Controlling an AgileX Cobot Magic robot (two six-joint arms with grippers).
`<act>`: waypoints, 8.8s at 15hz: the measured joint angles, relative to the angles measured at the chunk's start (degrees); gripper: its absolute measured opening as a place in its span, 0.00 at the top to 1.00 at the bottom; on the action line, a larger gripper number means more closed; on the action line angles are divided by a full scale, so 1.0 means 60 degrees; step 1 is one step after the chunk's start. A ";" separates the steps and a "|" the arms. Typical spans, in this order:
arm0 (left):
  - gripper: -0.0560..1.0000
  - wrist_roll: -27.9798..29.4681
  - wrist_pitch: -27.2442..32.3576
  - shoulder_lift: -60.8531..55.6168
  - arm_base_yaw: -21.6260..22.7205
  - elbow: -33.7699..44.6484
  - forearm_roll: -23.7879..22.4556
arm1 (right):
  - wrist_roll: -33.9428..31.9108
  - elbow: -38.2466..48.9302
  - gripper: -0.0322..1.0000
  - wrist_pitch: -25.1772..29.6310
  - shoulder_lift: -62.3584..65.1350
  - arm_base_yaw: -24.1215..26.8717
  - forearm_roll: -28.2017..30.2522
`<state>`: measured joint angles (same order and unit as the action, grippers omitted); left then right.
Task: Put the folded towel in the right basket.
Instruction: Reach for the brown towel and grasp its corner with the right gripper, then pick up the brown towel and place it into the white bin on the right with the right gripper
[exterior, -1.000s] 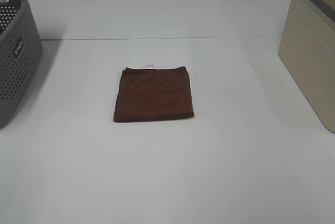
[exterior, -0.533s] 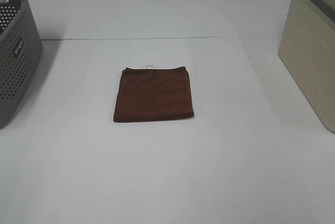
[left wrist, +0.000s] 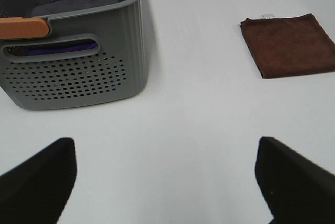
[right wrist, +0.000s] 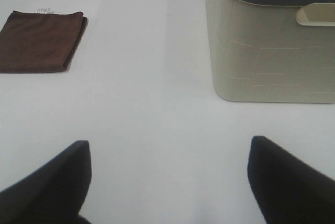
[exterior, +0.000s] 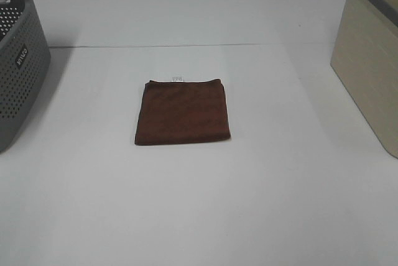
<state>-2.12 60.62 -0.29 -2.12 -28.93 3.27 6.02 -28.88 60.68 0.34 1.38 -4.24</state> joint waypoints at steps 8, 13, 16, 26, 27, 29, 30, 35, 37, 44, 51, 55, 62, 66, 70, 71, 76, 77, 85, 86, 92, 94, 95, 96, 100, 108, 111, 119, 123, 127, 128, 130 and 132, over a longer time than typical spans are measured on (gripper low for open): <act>0.12 0.0000 0.0000 0.0000 0.0000 0.0000 0.0000 | 0.0000 0.0000 0.22 0.0000 0.0000 0.0000 0.0000; 0.12 0.0000 0.0000 0.0000 0.0000 0.0000 0.0000 | 0.0000 0.0000 0.22 0.0000 0.0000 0.0000 0.0000; 0.12 0.0000 0.0000 0.0000 0.0000 0.0000 0.0000 | 0.0000 0.0000 0.22 0.0000 0.0000 0.0000 0.0000; 0.12 0.0000 0.0000 0.0000 0.0000 0.0000 0.0000 | 0.0000 0.0000 0.22 0.0000 0.0000 0.0000 0.0000; 0.12 0.0000 0.0000 0.0000 0.0000 0.0000 0.0000 | 0.0000 0.0000 0.22 0.0000 0.0000 0.0000 0.0000; 0.12 0.0000 0.0000 0.0000 0.0000 0.0000 0.0000 | 0.0000 0.0000 0.22 0.0000 0.0000 0.0000 0.0000; 0.12 0.0000 0.0000 0.0000 0.0000 0.0000 0.0000 | 0.0000 0.0000 0.22 0.0000 0.0000 0.0000 0.0000; 0.12 0.0000 0.0000 0.0000 0.0000 0.0000 0.0000 | 0.0000 -0.0181 0.23 -0.1814 -0.1136 0.0000 0.0010; 0.12 0.0000 0.0000 0.0000 0.0000 0.0000 0.0000 | 0.0000 -0.0191 0.23 -0.2913 -0.2311 0.0000 -0.0048; 0.12 0.0000 0.0000 0.0000 0.0000 0.0000 0.0000 | 0.0029 -0.2874 0.23 -0.3409 -0.7916 0.0000 -0.0363; 0.12 0.0000 0.0000 0.0000 0.0000 0.0000 0.0000 | 0.1155 -0.6312 0.23 -0.1356 -1.2576 -0.0038 -0.2225; 0.12 0.0000 0.0000 0.0000 0.0000 0.0000 0.0000 | 0.1375 -0.7219 0.23 -0.1442 -1.4114 -0.1413 -0.2273; 0.12 0.0000 0.0000 0.0000 0.0000 0.0000 0.0000 | 0.1270 -0.8833 0.23 -0.1881 -1.7953 -0.3266 -0.2750; 0.12 0.0000 0.0000 0.0000 0.0000 0.0000 0.0000 | 0.1280 -0.9349 0.23 -0.1900 -1.9318 -0.3266 -0.3151; 0.12 0.0000 0.0000 0.0000 0.0000 0.0000 0.0000 | 0.1375 -1.0256 0.23 -0.1814 -2.0760 -0.3266 -0.3581; 0.12 0.0000 0.0000 0.0000 0.0000 0.0000 0.0000 | 0.1432 -1.0523 0.23 -0.1757 -2.1113 -0.3256 -0.3762; 0.12 0.0000 0.0000 0.0000 0.0000 0.0000 0.0000 | 0.1652 -1.1774 0.05 -0.1623 -2.2403 -0.3256 -0.4278; 0.12 0.0000 0.0000 0.0000 0.0000 0.0000 0.0000 | 0.1662 -1.1927 0.04 -0.1604 -2.2536 -0.3256 -0.4278; 0.12 0.0000 0.0000 0.0000 0.0000 0.0000 0.0000 | 0.2368 -1.2204 0.23 -0.1566 -2.3157 -0.3466 -0.6169; 0.12 0.0000 0.0000 0.0000 0.0000 0.0000 0.0000 | 0.2368 -1.2204 0.34 -0.1614 -2.3186 -0.3476 -0.6169; 0.12 0.0000 0.0000 0.0000 0.0000 0.0000 0.0000 | 0.2282 -1.2319 0.96 -0.1833 -2.3386 -0.3533 -0.5911; 0.12 0.0000 0.0000 0.0000 0.0000 0.0000 0.0000 | 0.2282 -1.2319 0.96 -0.1748 -2.3281 -0.3533 -0.5720; 0.12 0.0000 0.0000 0.0000 0.0000 0.0000 0.0000 | 0.2282 -1.2319 0.96 -0.1652 -2.3090 -0.3533 -0.5481; 0.12 0.0000 0.0000 0.0000 0.0000 0.0000 0.0000 | 0.2273 -1.2319 0.96 -0.1604 -2.2756 -0.3533 -0.5233; 0.12 0.0000 0.0000 0.0000 0.0000 0.0000 0.0000 | 0.2254 -1.2319 0.96 -0.0487 -2.0913 -0.3533 -0.4163; 0.12 0.0000 0.0000 0.0000 0.0000 0.0000 0.0000 | 0.1518 -1.2319 0.96 0.0401 -1.7934 -0.3533 -0.0850; 0.12 0.0000 0.0000 0.0000 0.0000 0.0000 0.0000 | 0.1031 -1.2319 0.96 0.0649 -1.7160 -0.3533 0.0869; 0.12 0.0000 0.0000 0.0000 0.0000 0.0000 0.0000 | 0.1012 -1.3665 0.96 0.1318 -1.6797 -0.1241 0.1404; 0.12 0.0000 0.0000 0.0000 0.0000 0.0000 0.0000 | 0.1585 -1.3732 0.96 0.1413 -1.6788 0.0907 -0.0201; 0.12 0.0000 0.0000 0.0000 0.0000 0.0000 0.0000 | 0.1786 -1.3732 0.96 0.1442 -1.6931 0.2492 -0.1175; 0.12 0.0000 0.0000 0.0000 0.0000 0.0000 0.0000 | 0.1786 -1.3732 0.96 0.1461 -1.7131 0.2769 -0.1222; 0.12 0.0000 0.0000 0.0000 0.0000 0.0000 0.0000 | 0.1786 -1.3732 0.96 0.1471 -1.7609 0.3113 -0.1232; 0.12 0.0000 0.0000 0.0000 0.0000 0.0000 0.0000 | 0.1748 -1.3732 0.96 0.1471 -1.8058 0.3161 -0.1232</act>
<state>-2.12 60.62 -0.29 -2.12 -28.93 3.27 16.50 -111.27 69.50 -108.00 20.34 -11.63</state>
